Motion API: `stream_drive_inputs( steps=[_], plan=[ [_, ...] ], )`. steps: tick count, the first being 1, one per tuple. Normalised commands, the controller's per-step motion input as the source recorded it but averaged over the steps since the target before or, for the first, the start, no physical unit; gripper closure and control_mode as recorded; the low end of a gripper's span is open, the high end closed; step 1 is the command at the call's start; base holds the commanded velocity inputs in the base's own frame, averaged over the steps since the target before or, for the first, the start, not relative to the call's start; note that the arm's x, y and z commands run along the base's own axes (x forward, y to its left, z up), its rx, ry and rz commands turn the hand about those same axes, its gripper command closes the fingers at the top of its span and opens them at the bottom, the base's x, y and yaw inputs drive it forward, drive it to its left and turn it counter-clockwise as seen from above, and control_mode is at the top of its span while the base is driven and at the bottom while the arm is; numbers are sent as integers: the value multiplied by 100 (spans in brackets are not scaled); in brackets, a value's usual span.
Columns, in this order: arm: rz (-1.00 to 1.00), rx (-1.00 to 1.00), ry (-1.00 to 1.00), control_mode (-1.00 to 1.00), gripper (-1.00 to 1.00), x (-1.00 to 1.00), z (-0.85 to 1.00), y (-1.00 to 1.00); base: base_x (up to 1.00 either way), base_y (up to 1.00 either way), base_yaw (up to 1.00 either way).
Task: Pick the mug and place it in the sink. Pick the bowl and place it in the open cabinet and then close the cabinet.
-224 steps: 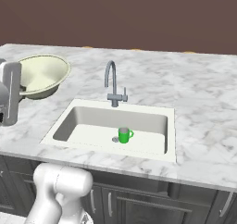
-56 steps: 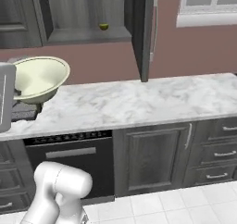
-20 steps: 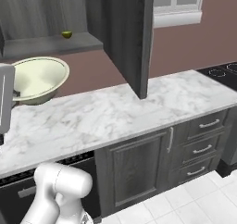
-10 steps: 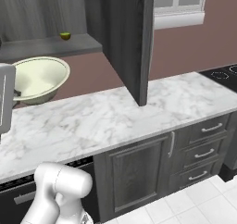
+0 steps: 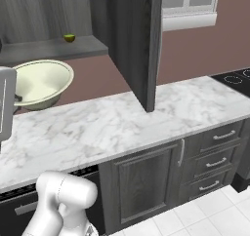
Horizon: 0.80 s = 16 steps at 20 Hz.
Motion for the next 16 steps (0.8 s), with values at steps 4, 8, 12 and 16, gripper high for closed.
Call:
stream_drive_inputs(
  steps=[4, 8, 12, 16],
  plan=[
    [0, 0, 0, 100, 100, 0, 0, 0, 8, 3, 0],
    [0, 0, 0, -100, 100, -3, 2, 1, 0, 3, 0],
    [0, 0, -6, -100, 100, -17, 23, 0, 0, 0, 0],
    [0, 0, -7, -100, 100, -22, 33, 0, 0, 0, 0]
  ],
)
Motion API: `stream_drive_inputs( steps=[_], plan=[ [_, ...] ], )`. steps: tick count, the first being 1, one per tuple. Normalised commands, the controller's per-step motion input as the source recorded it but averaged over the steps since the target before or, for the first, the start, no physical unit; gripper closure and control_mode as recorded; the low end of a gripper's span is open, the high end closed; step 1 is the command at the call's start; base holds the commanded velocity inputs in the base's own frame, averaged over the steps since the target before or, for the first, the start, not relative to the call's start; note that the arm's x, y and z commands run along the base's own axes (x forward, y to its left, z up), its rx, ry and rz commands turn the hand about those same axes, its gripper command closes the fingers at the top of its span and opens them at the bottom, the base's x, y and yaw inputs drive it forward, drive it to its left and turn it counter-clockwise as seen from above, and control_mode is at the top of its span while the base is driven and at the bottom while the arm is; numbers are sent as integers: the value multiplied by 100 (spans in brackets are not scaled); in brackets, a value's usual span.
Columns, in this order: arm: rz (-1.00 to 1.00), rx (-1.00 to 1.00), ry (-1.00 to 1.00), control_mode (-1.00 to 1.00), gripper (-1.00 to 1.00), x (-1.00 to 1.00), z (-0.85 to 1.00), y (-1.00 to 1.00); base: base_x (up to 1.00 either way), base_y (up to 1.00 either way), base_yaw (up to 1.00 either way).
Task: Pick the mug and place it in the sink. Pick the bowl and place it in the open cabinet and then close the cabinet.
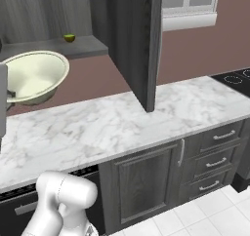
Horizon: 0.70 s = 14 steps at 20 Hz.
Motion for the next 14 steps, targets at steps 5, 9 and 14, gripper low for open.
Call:
stream_drive_inputs(
  steps=[5, 9, 14],
  plan=[
    [0, 0, -1, -100, 100, -8, 38, 0, 0, 0, 0],
    [14, 0, 3, -100, 100, 0, 38, 0, 0, 0, 0],
    [25, 0, 6, -100, 100, 0, 29, 0, 0, 0, 0]
  ],
)
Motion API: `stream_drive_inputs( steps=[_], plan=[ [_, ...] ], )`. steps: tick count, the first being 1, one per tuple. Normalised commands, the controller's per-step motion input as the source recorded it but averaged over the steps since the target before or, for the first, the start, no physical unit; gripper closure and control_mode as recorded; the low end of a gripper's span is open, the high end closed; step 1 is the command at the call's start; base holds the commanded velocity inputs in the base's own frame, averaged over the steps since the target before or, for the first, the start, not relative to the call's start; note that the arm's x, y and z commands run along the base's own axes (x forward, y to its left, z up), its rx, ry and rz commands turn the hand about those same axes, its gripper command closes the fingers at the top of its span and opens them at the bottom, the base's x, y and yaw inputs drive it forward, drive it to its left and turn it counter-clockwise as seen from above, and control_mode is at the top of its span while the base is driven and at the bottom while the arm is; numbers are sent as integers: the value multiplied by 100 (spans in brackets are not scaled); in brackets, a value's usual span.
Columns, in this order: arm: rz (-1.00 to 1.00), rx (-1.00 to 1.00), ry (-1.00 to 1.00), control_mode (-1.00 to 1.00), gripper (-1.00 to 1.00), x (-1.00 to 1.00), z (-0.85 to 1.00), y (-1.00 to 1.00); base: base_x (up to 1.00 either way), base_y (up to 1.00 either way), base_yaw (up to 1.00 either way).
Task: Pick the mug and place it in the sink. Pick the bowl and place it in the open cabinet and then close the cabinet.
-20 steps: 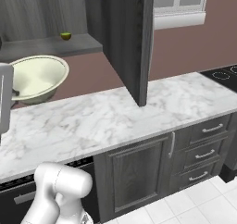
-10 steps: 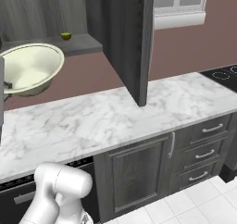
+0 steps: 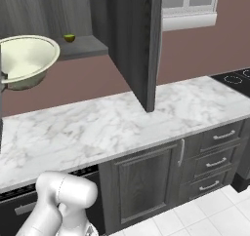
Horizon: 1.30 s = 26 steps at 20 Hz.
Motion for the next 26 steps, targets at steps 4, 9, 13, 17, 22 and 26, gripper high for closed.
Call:
stream_drive_inputs(
  steps=[4, 9, 13, 17, 22, 26],
  plan=[
    [25, 0, 0, -100, 100, 0, 7, 0, 0, 0, 0],
    [20, 0, 1, -100, 100, 12, 0, 4, 0, 0, 0],
    [15, -1, 0, -100, 100, 15, 0, 4, 0, 0, 0],
    [5, -5, 0, -100, 100, 28, 0, 11, 0, 0, 0],
    [1, -6, 0, -100, 100, 49, 0, 18, 0, 0, 0],
    [0, -3, -2, -100, 100, 29, 0, 1, 0, 0, 0]
  ],
)
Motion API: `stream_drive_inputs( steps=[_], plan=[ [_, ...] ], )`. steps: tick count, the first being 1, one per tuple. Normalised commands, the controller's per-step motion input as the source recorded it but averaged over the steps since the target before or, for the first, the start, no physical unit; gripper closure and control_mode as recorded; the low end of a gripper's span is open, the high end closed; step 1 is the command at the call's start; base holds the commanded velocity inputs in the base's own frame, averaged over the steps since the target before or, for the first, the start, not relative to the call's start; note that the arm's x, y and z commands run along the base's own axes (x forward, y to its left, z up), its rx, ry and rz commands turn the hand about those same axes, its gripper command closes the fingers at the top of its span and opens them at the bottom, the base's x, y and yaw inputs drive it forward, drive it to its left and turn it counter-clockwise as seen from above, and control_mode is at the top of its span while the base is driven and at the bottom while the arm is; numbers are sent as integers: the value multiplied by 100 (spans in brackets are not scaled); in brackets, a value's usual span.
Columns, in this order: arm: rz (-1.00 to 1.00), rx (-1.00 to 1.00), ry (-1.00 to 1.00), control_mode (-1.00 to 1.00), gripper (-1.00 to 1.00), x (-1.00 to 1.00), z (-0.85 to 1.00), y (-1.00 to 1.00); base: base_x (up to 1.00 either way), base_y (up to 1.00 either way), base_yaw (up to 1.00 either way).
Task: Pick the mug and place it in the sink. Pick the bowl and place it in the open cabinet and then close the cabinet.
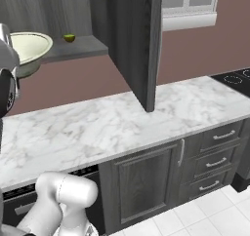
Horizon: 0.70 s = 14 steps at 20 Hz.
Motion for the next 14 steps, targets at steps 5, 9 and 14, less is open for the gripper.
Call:
stream_drive_inputs(
  steps=[5, 9, 14],
  plan=[
    [0, 0, 0, -100, 100, 31, 0, 0, 0, 0, 0],
    [8, 2, 0, -100, 100, 33, 0, 0, 0, 0, 0],
    [10, 4, 0, -100, 100, 32, 0, 2, 0, 0, 0]
  ],
)
